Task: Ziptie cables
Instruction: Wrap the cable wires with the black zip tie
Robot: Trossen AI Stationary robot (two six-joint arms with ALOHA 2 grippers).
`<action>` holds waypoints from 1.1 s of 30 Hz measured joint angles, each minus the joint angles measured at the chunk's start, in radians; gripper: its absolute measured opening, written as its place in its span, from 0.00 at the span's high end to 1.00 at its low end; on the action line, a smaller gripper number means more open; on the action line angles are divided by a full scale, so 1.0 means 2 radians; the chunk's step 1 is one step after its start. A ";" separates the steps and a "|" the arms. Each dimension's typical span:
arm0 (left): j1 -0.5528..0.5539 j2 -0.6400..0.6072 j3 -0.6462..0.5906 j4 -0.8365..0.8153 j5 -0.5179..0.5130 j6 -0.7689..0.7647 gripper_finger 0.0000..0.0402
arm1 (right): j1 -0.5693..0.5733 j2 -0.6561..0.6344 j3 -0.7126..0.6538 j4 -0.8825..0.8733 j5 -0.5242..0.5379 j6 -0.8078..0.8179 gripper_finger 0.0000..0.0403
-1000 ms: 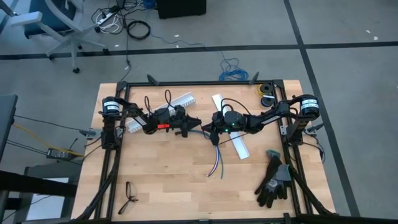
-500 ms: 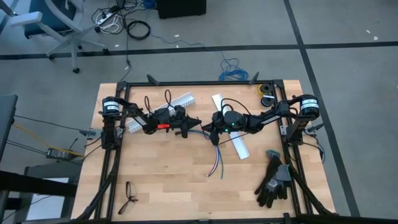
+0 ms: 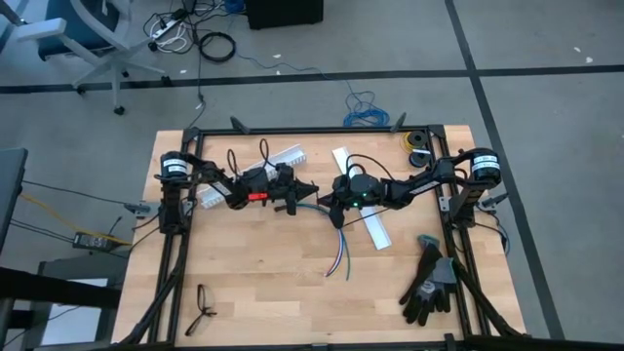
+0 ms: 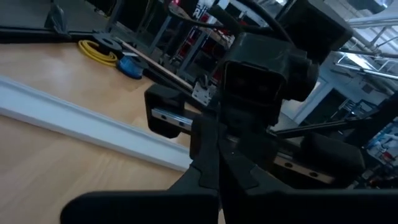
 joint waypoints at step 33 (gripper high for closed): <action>0.033 -0.001 0.003 0.089 -0.059 -0.018 1.00 | 0.038 0.000 0.001 -0.148 0.012 0.030 1.00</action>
